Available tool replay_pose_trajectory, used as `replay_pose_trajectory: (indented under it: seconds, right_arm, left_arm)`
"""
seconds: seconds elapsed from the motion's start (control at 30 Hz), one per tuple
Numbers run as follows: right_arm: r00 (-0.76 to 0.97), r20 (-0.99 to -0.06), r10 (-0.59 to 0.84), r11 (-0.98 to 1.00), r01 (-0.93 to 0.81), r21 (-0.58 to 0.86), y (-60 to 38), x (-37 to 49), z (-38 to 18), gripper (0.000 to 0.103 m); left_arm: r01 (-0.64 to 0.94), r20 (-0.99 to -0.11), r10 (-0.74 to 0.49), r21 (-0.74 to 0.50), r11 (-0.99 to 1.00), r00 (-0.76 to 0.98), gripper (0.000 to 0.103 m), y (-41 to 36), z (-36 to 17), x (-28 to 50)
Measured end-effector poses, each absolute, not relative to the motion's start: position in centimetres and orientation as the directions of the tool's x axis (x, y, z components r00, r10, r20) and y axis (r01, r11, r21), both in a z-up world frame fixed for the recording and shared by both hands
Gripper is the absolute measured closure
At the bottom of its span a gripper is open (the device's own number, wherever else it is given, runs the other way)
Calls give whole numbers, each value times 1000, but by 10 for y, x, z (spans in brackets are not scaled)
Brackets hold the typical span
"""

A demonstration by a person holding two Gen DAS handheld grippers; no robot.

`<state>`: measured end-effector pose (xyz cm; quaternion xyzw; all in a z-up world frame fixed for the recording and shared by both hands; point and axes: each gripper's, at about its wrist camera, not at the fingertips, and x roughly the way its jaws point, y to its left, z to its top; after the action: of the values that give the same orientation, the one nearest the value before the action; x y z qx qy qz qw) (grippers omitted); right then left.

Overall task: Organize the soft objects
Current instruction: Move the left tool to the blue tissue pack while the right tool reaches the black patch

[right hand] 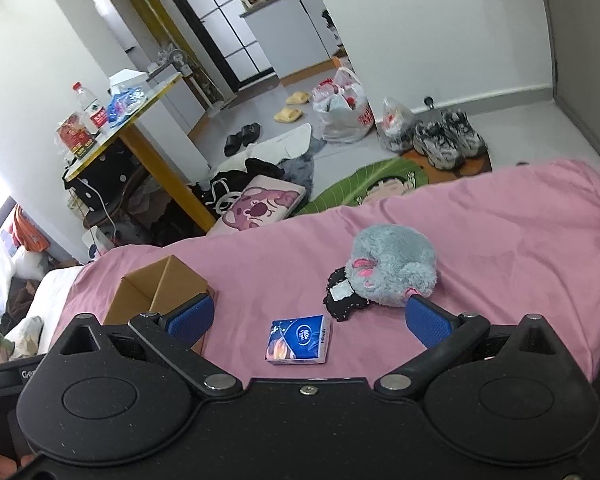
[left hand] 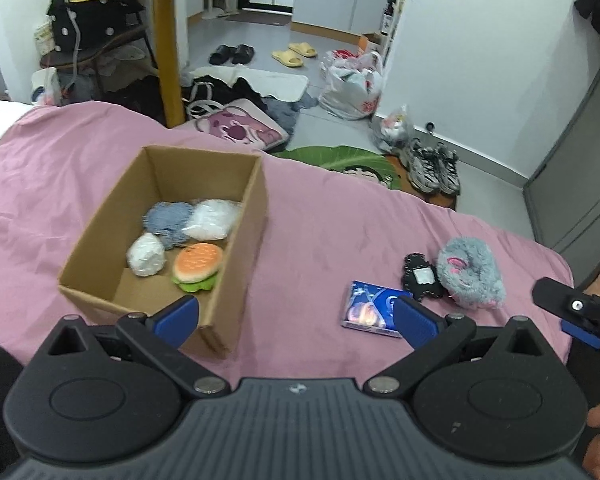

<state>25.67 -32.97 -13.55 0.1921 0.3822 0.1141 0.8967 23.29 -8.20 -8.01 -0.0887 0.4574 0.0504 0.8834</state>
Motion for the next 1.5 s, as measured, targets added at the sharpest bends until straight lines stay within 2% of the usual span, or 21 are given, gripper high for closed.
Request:
replay_pose_trajectory:
  seconds: [0.2,0.53,0.77,1.17,1.23,1.33,1.5]
  right_arm:
    - [650,-662,373,875,-8,484,-342,276,-153,0]
    - [589,-671,451,804,58,592,-347,306,-184,2]
    - [536,-694,481,767,125,629,-345,322,-206,12]
    - [497,-710,499,712,232,663,-346,335,-234,25]
    - [494,-714,496,711,242,660,-345,338,-239,26]
    - [493,-724,482,716,256,650,-341,342,-245,29]
    - [506,-731,458,716,278,640,-334,342,-253,35]
  left_arm:
    - [-115,-827,-39,-124,986,560,1,-102,-97,248]
    - [-123,-852,-95,-184,975,515,6,-123,-140,276]
    - [-140,-869,-106,-196,971,483,10,-130,-167,294]
    - [-146,-902,-109,-184,972,418,11,-141,-213,314]
    - [-152,-905,-124,-201,968,407,26,-139,-217,317]
    - [-167,-900,-141,-226,960,412,42,-134,-216,317]
    - [-186,-891,-143,-242,952,430,61,-122,-207,313]
